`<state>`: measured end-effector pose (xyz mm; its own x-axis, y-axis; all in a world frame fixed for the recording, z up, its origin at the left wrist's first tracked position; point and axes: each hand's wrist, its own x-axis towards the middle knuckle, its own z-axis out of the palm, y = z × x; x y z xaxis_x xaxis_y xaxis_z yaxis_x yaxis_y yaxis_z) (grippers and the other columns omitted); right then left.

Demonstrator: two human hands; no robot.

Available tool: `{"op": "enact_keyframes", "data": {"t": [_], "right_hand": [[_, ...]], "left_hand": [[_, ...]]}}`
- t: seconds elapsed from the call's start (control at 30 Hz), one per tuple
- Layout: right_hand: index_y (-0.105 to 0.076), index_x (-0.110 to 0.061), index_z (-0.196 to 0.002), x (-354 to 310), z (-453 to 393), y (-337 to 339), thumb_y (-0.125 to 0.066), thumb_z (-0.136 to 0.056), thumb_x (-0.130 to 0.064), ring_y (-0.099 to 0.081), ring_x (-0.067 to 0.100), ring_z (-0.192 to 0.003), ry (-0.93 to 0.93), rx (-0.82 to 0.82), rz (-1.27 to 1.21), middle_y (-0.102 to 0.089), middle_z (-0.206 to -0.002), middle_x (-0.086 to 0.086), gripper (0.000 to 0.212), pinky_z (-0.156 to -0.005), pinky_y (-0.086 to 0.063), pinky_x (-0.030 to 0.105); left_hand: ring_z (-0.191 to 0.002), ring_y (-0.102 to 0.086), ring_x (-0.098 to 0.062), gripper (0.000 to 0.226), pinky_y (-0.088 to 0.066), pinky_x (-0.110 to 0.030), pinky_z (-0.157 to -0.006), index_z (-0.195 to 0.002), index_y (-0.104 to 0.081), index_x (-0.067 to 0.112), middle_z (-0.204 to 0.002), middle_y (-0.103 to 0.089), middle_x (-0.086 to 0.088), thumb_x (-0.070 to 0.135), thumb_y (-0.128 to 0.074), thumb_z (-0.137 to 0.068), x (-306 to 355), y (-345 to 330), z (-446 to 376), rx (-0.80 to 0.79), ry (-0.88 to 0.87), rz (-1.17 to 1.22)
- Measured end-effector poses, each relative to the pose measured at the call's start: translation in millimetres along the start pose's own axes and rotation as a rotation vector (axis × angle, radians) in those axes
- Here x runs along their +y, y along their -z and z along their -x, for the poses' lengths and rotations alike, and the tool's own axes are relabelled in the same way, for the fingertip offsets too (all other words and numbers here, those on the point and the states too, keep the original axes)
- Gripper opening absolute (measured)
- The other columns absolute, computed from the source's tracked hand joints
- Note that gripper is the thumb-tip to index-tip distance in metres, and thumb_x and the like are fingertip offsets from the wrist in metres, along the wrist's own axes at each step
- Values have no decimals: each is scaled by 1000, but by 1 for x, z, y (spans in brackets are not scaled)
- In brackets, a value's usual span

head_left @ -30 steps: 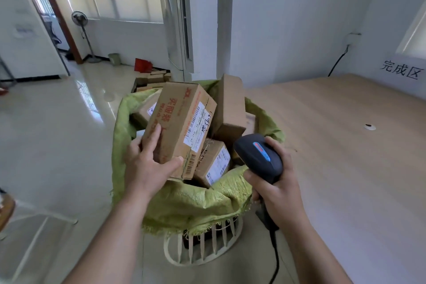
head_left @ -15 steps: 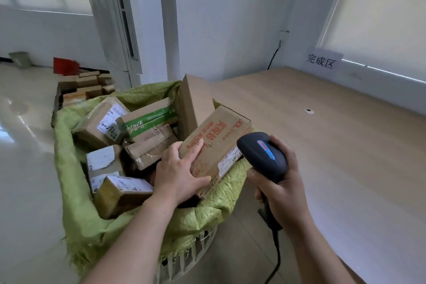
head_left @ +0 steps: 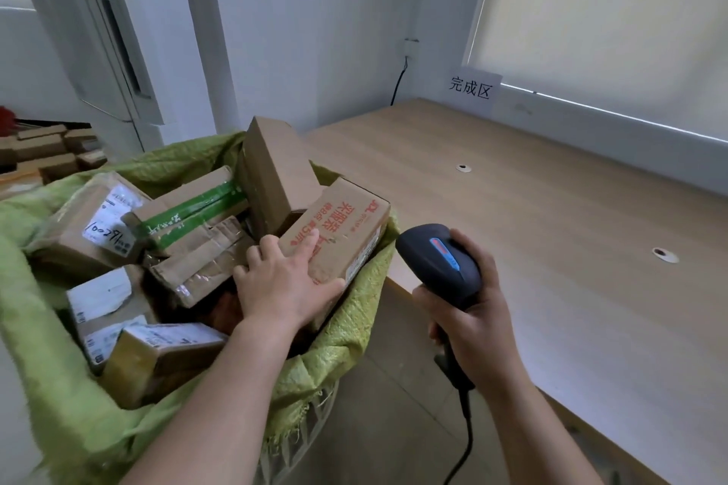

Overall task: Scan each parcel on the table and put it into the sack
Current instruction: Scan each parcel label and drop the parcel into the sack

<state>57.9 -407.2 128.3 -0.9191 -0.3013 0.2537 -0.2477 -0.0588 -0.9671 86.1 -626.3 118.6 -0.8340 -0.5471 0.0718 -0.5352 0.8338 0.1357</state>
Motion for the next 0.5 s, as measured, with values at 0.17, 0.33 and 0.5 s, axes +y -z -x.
{"op": "enact_keyframes", "data": {"t": [0.17,0.33,0.5], "right_hand": [[-51,-50,-121,-3,3,-1,-71,-71,-12,-48,17,-47,16,-24,-23,-60,-111,7,65,-43,-45,27],[-52,-49,-121,-1,3,0,-70,-82,10,-47,18,-47,24,-42,-30,-60,-110,8,72,-44,-45,27],[-51,-47,-124,3,5,0,-71,-73,-11,-48,17,-48,2,-63,-64,-58,-112,7,66,-45,-45,27]], "left_hand": [[-123,-33,-33,95,-32,-47,-101,-149,-4,42,-133,-28,-16,83,-43,-72,8,1,26,-45,50,-30],[-128,-27,-35,91,-29,-49,-104,-149,-2,41,-138,-23,-16,76,-44,-77,5,-8,28,12,84,2],[-145,10,-36,84,-5,-60,-114,-149,8,42,-158,6,-18,68,-42,-86,-7,-18,8,77,88,9]]}}
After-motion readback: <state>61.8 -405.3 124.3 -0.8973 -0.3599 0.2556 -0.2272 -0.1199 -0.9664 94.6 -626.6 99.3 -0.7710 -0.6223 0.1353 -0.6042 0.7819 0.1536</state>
